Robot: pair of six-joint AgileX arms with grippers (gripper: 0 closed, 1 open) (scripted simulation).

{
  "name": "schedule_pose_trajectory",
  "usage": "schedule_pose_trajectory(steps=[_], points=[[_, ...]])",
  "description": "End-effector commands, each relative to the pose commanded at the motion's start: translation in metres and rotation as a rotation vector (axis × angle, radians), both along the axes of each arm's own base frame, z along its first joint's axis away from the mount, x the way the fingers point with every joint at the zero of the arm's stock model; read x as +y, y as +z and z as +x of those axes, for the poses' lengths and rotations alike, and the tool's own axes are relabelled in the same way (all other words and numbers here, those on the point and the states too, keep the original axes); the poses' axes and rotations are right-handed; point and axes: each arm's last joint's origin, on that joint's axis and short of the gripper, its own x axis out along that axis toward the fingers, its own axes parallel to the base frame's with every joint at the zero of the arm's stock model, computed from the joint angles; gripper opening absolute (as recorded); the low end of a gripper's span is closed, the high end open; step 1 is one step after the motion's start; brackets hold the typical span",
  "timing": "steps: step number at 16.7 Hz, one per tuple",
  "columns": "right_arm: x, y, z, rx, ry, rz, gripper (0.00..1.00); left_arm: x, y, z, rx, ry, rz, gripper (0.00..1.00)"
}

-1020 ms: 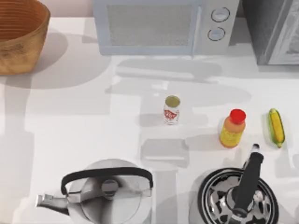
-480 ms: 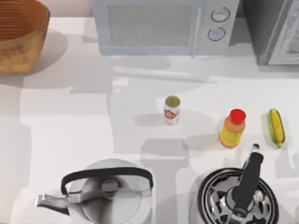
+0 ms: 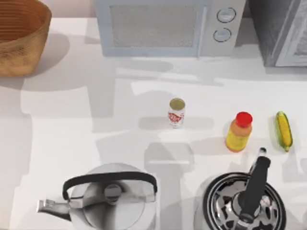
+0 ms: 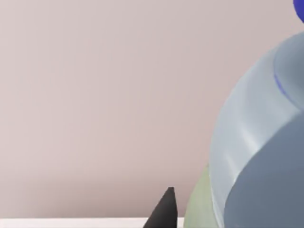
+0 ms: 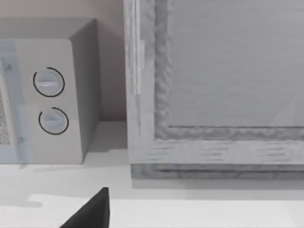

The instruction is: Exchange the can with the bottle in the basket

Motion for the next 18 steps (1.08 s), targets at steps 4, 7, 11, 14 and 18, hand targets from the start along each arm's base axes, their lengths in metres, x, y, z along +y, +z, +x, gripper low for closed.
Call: schedule_pose_trajectory(steps=[4, 7, 11, 14, 18], points=[[0.0000, 0.0000, 0.0000, 0.000, 0.000, 0.000, 1.00, -0.0005, -0.0026, 0.0058, -0.011, 0.003, 0.001, 0.00], [0.0000, 0.0000, 0.0000, 0.000, 0.000, 0.000, 1.00, -0.0005, -0.0026, 0.0058, -0.011, 0.003, 0.001, 0.15], [0.0000, 0.0000, 0.0000, 0.000, 0.000, 0.000, 1.00, -0.0005, -0.0026, 0.0058, -0.011, 0.003, 0.001, 0.45], [0.0000, 0.0000, 0.0000, 0.000, 0.000, 0.000, 1.00, -0.0005, -0.0026, 0.0058, -0.011, 0.003, 0.001, 0.68], [0.0000, 0.0000, 0.0000, 0.000, 0.000, 0.000, 1.00, -0.0005, -0.0026, 0.0058, -0.011, 0.003, 0.001, 0.98]])
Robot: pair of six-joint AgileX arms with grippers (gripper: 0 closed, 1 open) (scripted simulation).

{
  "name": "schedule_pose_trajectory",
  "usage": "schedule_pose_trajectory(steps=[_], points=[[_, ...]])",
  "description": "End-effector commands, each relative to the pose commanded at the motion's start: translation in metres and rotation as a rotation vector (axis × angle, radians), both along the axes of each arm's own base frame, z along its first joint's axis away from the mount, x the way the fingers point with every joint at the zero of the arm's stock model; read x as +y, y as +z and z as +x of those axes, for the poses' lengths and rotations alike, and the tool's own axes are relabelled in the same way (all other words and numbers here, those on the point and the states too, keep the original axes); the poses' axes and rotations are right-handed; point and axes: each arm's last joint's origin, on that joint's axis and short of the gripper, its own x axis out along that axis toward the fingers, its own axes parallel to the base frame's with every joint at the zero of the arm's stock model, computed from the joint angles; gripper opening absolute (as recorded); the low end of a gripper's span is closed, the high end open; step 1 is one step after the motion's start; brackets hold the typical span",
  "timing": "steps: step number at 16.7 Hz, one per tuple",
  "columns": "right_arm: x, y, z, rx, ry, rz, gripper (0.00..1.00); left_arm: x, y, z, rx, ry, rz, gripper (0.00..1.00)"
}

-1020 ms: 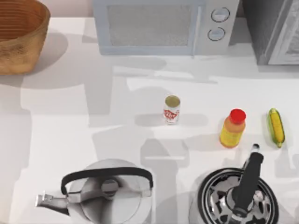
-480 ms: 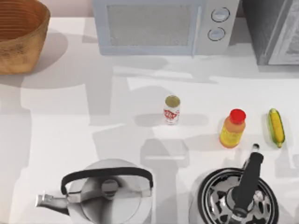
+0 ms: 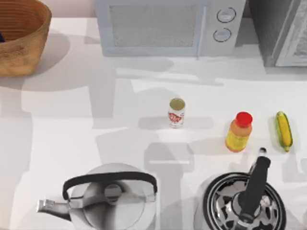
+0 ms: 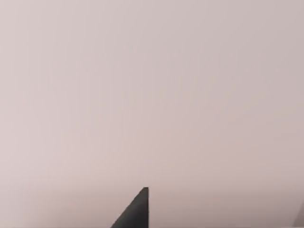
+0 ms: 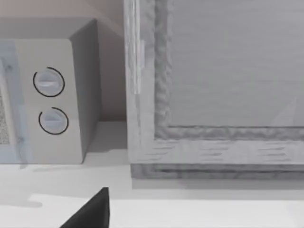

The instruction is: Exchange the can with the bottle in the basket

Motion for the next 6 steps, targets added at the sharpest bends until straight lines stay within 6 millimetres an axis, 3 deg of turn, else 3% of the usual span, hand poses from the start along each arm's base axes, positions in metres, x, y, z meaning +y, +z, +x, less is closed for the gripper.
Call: schedule_pose_trajectory(steps=[6], points=[[0.0000, 0.0000, 0.0000, 0.000, 0.000, 0.000, 1.00, 0.0000, 0.0000, 0.0000, 0.000, 0.000, 0.000, 1.00]])
